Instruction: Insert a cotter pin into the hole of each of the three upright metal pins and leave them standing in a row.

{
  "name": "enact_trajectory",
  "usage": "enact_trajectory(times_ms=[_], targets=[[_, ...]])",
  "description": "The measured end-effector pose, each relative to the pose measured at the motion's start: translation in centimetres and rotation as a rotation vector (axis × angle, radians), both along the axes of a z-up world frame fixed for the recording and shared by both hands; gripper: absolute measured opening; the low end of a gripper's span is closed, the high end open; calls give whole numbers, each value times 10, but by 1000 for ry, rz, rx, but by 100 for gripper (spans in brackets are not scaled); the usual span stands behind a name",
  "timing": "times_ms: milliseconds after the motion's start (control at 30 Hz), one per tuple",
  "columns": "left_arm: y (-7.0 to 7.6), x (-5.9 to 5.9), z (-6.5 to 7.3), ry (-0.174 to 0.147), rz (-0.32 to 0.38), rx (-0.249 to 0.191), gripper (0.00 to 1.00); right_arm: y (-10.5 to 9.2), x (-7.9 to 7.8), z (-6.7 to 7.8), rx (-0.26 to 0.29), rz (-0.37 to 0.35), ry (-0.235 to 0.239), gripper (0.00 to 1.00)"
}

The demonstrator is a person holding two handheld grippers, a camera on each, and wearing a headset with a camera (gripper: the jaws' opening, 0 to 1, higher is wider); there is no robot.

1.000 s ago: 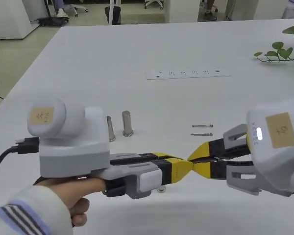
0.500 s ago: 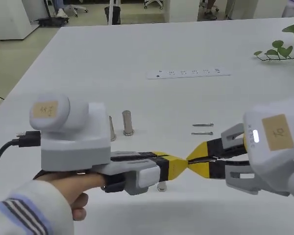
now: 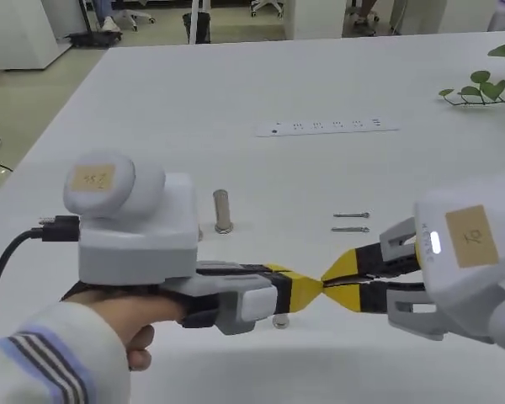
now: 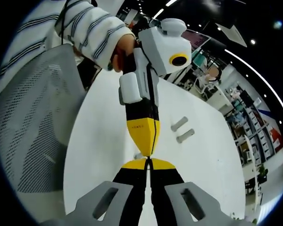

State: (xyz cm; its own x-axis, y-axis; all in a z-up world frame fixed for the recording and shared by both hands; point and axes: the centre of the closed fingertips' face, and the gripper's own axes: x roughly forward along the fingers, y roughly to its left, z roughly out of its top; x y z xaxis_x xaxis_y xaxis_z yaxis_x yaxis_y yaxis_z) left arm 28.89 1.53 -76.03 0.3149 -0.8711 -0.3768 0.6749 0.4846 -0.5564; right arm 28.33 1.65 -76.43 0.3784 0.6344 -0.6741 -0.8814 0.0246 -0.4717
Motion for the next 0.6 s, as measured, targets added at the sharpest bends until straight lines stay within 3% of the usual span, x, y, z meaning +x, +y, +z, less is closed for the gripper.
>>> enact_trajectory(times_ms=[67,300,433,500,567,600], targets=[[1,-1,0,19,5,-6,0,1,-1,0,7,-2,5,2],[3,-4,1,23,5,-9,0,4,-3,2,21,24,-4,3],[7,-5,-3,20,6,12,0,4,-1,5,40,13,-6,18],[10,-5,-3,21,7,14,0,1,0,3,47,4,22,20],[14,-6,-4,14,9,23,0,-3,1,1,99,-32,72,23],[15,-6,-3,-1,4,26,0,-5,0,-2,120,-53,124,26]])
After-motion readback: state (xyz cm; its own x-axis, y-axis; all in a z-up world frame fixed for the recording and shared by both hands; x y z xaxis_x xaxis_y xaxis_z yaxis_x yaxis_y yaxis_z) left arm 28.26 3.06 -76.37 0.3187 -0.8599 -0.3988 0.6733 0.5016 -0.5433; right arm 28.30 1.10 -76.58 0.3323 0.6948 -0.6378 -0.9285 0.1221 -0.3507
